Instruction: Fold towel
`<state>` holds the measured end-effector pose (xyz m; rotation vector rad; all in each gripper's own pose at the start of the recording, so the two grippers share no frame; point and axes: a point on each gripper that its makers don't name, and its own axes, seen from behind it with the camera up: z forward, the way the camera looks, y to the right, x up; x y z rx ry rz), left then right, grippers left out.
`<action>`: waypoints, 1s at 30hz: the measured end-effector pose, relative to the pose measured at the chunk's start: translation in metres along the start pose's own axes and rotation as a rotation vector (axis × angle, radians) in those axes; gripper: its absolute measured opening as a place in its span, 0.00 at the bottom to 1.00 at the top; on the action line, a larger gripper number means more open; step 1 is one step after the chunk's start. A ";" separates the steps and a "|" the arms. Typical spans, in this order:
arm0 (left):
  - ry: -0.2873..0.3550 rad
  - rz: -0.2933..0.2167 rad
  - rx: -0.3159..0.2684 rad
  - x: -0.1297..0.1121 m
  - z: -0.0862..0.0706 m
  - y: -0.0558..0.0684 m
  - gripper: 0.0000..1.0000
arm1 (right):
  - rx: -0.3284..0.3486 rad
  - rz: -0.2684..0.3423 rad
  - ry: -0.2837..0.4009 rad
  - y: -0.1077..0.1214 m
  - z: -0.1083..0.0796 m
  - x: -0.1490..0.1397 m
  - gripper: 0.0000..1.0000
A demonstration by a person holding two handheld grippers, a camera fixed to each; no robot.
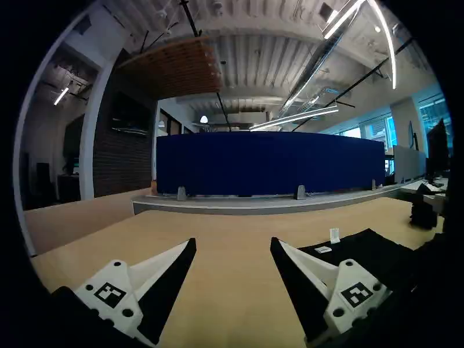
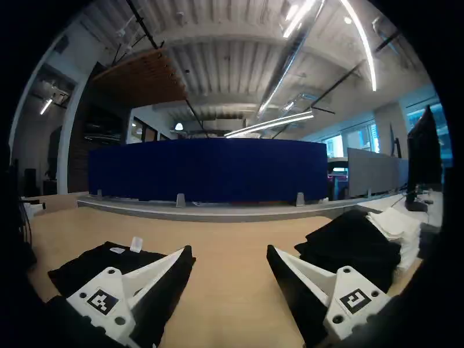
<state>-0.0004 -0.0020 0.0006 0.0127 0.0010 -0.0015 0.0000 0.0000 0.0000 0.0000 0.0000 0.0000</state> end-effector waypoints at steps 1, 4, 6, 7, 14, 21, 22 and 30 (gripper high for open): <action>0.000 -0.001 0.000 0.000 0.000 0.000 0.95 | 0.000 0.000 -0.001 0.000 0.000 0.001 1.00; 0.000 -0.007 0.002 -0.001 0.000 0.000 0.95 | 0.001 -0.001 -0.007 0.000 0.000 0.001 1.00; 0.002 -0.014 0.003 0.001 0.000 0.000 0.95 | 0.001 -0.001 -0.014 -0.001 0.001 0.000 1.00; 0.008 -0.017 0.002 0.004 0.000 0.001 0.95 | -0.003 0.006 -0.016 0.001 0.002 0.001 1.00; 0.037 -0.027 -0.001 0.033 0.005 0.001 0.95 | -0.020 0.037 0.014 0.009 0.004 0.032 1.00; 0.047 -0.023 -0.007 0.073 0.009 0.003 0.95 | -0.019 0.010 0.028 0.009 0.003 0.078 1.00; 0.046 -0.022 -0.009 0.080 0.009 0.003 0.95 | -0.019 0.009 0.027 0.009 0.002 0.085 1.00; 0.022 -0.020 -0.021 0.140 0.008 0.009 0.95 | -0.022 -0.004 0.012 0.010 -0.007 0.154 1.00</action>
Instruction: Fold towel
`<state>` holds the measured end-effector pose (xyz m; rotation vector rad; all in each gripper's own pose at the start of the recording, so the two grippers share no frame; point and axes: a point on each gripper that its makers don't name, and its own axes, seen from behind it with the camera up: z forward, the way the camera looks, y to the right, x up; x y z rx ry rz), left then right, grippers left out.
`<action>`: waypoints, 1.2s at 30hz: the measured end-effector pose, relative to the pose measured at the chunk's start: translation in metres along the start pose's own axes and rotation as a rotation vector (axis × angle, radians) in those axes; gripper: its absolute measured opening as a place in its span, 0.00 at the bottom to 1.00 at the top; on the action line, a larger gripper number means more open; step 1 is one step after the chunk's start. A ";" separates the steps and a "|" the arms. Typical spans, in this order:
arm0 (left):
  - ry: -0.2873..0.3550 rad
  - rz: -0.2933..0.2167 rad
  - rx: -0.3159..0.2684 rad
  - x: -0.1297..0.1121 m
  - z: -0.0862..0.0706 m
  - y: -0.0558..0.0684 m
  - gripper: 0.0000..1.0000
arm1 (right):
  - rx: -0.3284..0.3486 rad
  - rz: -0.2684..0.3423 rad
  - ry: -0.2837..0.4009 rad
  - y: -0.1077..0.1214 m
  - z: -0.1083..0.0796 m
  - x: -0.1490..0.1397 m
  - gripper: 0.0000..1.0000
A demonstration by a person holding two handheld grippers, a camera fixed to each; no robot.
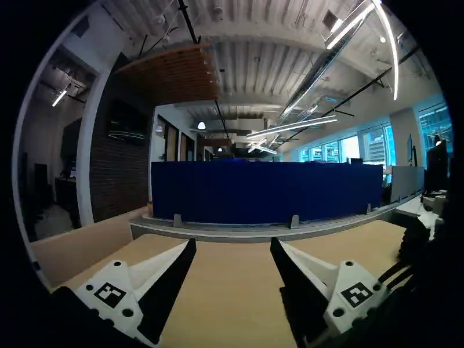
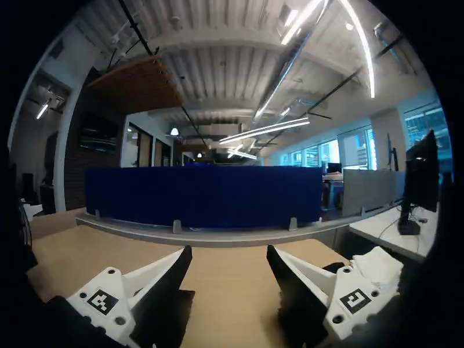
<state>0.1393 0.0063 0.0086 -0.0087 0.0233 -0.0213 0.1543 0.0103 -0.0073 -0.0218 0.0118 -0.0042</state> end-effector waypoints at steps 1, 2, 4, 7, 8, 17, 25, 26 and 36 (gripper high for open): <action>-0.002 0.000 0.000 0.007 -0.001 0.000 0.95 | 0.001 -0.003 0.002 -0.001 -0.001 0.009 1.00; -0.004 0.001 0.000 0.015 -0.001 0.001 0.95 | 0.003 -0.006 0.004 -0.002 -0.002 0.019 1.00; -0.006 0.001 -0.002 0.030 -0.003 0.002 0.95 | 0.004 -0.011 0.007 -0.003 -0.005 0.037 1.00; -0.009 0.001 -0.008 0.053 -0.005 0.003 0.95 | 0.006 -0.013 0.008 -0.006 -0.008 0.059 1.00; -0.011 0.000 -0.010 0.059 -0.006 0.003 0.95 | 0.008 -0.012 0.008 -0.007 -0.008 0.065 1.00; -0.025 -0.009 -0.006 0.105 -0.016 -0.004 0.95 | 0.007 -0.008 0.009 -0.014 -0.014 0.112 1.00; -0.074 0.005 -0.053 0.111 -0.022 0.006 0.95 | 0.032 -0.024 -0.011 -0.017 -0.017 0.125 1.00; -0.084 0.006 -0.065 0.110 -0.023 0.010 0.95 | 0.043 -0.029 -0.018 -0.019 -0.017 0.124 1.00; -0.205 0.031 -0.228 0.093 -0.026 0.046 0.95 | 0.254 -0.156 -0.164 -0.065 -0.023 0.105 1.00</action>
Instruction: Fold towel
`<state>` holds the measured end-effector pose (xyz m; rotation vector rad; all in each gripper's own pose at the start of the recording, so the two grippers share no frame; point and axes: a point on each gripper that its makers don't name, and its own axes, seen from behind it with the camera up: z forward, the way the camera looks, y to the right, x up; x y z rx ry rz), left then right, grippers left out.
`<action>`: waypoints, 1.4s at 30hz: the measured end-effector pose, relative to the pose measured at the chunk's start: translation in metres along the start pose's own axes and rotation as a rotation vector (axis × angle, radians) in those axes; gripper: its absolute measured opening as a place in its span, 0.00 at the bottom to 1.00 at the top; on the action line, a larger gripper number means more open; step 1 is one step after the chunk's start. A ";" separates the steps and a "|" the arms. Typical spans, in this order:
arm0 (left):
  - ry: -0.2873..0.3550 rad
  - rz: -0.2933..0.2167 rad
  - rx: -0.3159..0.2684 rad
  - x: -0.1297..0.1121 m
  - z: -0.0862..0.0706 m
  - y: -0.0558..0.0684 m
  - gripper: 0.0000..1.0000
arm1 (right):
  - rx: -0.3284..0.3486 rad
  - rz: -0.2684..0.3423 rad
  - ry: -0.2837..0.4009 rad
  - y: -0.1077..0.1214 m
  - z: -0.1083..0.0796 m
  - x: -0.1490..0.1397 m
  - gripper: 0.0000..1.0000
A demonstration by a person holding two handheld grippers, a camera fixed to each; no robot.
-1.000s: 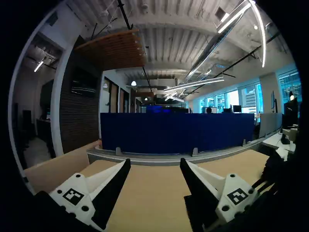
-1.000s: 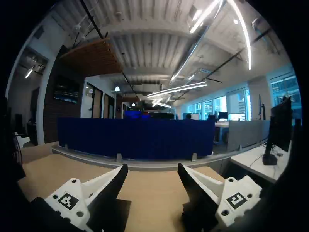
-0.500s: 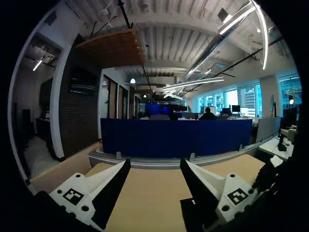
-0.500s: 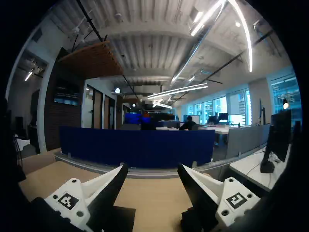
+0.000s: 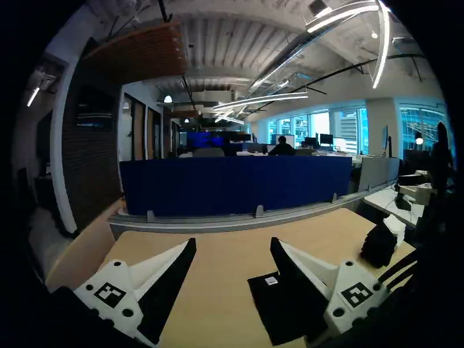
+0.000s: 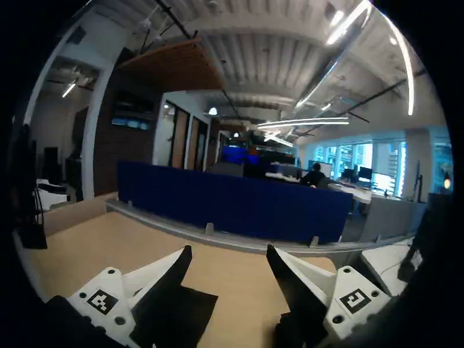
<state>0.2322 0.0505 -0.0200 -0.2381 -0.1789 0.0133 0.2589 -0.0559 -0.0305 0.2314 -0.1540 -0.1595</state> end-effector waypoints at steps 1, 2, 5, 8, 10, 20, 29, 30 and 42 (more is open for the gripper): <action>-0.008 0.004 -0.018 -0.001 0.000 0.004 0.95 | 0.026 -0.011 -0.016 -0.006 0.001 -0.003 1.00; -0.016 0.009 -0.037 -0.002 0.001 0.009 0.95 | 0.053 -0.022 -0.032 -0.012 0.001 -0.005 1.00; -0.046 0.025 -0.089 -0.004 0.002 0.020 0.95 | 0.126 -0.044 -0.077 -0.028 0.001 -0.014 1.00; -0.069 0.042 -0.122 -0.006 0.002 0.027 0.95 | 0.164 -0.053 -0.103 -0.035 0.001 -0.021 1.00; -0.078 0.054 -0.133 -0.008 0.004 0.029 0.95 | 0.173 -0.057 -0.111 -0.037 0.003 -0.024 1.00; -0.128 0.090 -0.159 -0.042 0.014 0.041 0.95 | 0.198 -0.059 -0.151 -0.044 0.014 -0.054 1.00; -0.184 0.104 -0.191 -0.089 0.024 0.054 0.95 | 0.226 -0.074 -0.194 -0.058 0.025 -0.097 1.00; -0.190 0.105 -0.195 -0.095 0.026 0.055 0.95 | 0.228 -0.072 -0.196 -0.060 0.026 -0.102 1.00; -0.289 0.143 -0.242 -0.165 0.032 0.074 0.95 | 0.253 -0.063 -0.276 -0.075 0.036 -0.167 1.00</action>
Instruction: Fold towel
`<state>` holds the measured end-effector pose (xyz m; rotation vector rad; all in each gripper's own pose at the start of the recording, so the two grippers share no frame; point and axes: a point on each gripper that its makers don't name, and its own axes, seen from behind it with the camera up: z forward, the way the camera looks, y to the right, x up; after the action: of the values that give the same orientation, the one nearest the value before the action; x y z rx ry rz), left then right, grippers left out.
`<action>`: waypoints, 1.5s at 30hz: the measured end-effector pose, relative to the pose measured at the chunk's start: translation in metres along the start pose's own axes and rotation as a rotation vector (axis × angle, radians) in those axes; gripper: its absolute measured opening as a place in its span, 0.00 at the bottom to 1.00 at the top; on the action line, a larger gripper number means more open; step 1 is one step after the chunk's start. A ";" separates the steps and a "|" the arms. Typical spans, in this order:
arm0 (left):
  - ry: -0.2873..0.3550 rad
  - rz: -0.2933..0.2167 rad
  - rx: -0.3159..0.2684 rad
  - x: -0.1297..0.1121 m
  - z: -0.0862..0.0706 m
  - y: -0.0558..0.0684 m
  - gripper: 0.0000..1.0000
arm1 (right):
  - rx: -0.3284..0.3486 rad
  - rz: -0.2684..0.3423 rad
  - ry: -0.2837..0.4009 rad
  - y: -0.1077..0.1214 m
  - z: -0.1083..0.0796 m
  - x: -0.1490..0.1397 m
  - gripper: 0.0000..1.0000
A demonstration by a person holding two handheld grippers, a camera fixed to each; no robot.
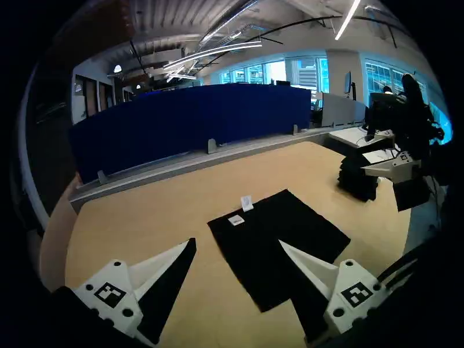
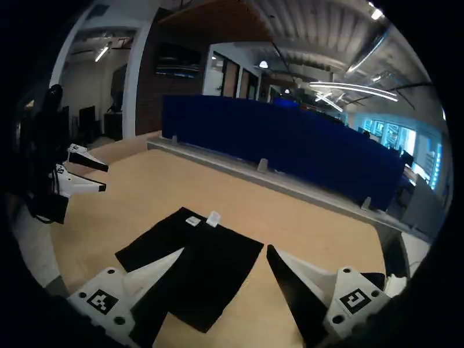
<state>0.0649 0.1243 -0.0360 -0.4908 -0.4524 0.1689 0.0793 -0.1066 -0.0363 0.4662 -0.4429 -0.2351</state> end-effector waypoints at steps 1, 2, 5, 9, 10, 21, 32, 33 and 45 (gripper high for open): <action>-0.006 0.000 -0.004 -0.004 0.002 0.002 0.95 | 0.003 -0.001 -0.006 -0.001 0.002 -0.004 1.00; -0.013 0.000 -0.009 -0.009 0.005 0.003 0.95 | 0.005 -0.003 -0.013 -0.002 0.004 -0.009 1.00; -0.037 0.001 -0.020 -0.023 0.011 0.008 0.95 | 0.012 -0.006 -0.034 -0.004 0.009 -0.023 1.00; -0.068 0.005 -0.033 -0.041 0.019 0.015 0.95 | 0.021 -0.009 -0.064 -0.008 0.016 -0.041 1.00; -0.076 0.005 -0.036 -0.045 0.020 0.016 0.95 | 0.024 -0.009 -0.071 -0.010 0.017 -0.045 1.00; -0.162 0.017 -0.071 -0.089 0.032 0.031 0.95 | 0.050 -0.007 -0.146 -0.022 0.027 -0.088 1.00; -0.224 0.025 -0.099 -0.120 0.039 0.043 0.95 | 0.066 -0.007 -0.204 -0.031 0.031 -0.122 1.00; -0.230 0.026 -0.101 -0.123 0.039 0.044 0.95 | 0.068 -0.007 -0.209 -0.031 0.031 -0.124 1.00; -0.302 0.044 -0.142 -0.147 0.041 0.052 0.95 | 0.087 -0.019 -0.281 -0.037 0.030 -0.156 1.00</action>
<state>-0.0869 0.1484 -0.0848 -0.6183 -0.7525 0.2563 -0.0755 -0.1006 -0.0858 0.5246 -0.7253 -0.3018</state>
